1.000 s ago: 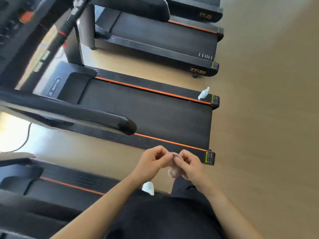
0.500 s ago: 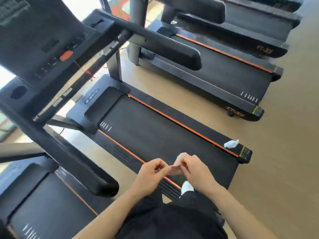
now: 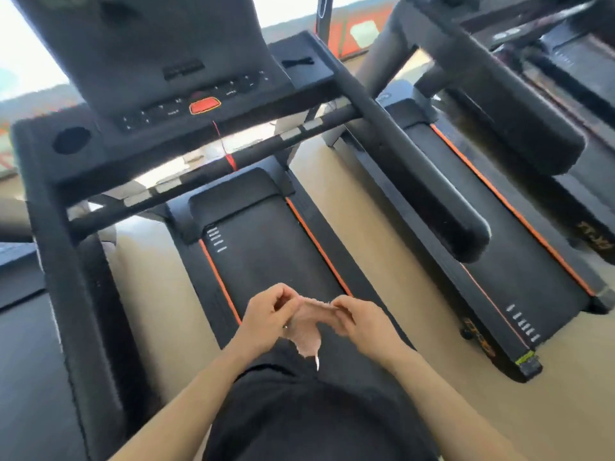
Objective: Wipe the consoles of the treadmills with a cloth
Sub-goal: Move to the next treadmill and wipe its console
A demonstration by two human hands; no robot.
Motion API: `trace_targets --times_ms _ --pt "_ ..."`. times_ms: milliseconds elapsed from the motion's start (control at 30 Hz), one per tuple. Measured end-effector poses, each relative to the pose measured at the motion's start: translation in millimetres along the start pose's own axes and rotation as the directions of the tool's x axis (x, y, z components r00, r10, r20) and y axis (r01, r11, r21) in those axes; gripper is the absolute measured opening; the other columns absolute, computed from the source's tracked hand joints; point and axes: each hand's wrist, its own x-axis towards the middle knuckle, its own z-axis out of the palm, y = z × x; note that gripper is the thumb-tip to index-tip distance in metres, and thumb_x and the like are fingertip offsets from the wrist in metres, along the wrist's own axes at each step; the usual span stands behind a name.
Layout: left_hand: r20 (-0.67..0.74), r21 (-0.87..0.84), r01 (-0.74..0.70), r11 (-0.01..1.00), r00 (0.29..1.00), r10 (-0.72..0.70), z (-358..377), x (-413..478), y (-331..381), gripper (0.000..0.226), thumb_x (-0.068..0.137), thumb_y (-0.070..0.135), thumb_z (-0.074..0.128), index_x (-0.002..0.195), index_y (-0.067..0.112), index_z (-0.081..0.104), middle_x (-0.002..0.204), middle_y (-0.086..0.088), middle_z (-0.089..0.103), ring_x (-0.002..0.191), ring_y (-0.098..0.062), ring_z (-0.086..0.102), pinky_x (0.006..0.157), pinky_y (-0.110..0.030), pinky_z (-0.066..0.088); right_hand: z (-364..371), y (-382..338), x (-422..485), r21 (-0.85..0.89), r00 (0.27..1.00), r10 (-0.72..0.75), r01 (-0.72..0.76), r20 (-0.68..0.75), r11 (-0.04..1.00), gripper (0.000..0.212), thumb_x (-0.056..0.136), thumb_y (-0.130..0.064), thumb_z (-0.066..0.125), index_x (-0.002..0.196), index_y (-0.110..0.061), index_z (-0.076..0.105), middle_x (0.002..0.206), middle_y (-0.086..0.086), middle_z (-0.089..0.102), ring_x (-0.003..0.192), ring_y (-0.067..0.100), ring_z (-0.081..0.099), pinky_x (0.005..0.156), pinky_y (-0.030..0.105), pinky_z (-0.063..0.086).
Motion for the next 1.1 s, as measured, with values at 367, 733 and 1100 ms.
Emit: trace_targets --times_ms 367,733,1100 --pt "-0.336 -0.142 0.105 0.984 0.930 -0.148 -105 114 39 0.018 0.096 0.017 0.068 0.081 0.027 0.068 0.074 0.004 0.069 0.062 -0.004 0.057 0.060 -0.019 0.046 -108 -81 199 0.114 0.944 -0.264 0.245 0.199 0.963 0.017 0.082 -0.023 0.078 0.096 -0.031 0.072 0.083 -0.015 0.072 0.075 0.004 0.064 0.071 0.017 0.046" --pt "-0.607 -0.246 0.204 0.948 0.730 -0.315 -182 191 67 0.016 0.097 0.012 0.068 0.082 0.019 0.070 0.064 0.019 0.063 0.059 0.001 0.052 0.059 -0.013 0.040 -161 -188 355 0.321 0.836 -0.493 0.410 0.241 0.853 0.022 0.089 -0.008 0.075 0.082 -0.028 0.076 0.074 -0.011 0.074 0.064 -0.001 0.063 0.064 0.010 0.045" --pt "-0.805 -0.137 0.069 0.988 0.573 -0.152 -315 261 87 0.023 0.095 0.015 0.071 0.080 0.033 0.069 0.074 0.012 0.070 0.066 -0.003 0.059 0.064 -0.018 0.048 -184 -350 475 0.412 0.726 -0.665 0.560 0.175 0.719 0.015 0.094 -0.006 0.068 0.086 -0.018 0.071 0.067 -0.013 0.067 0.052 0.015 0.066 0.050 0.031 0.052"
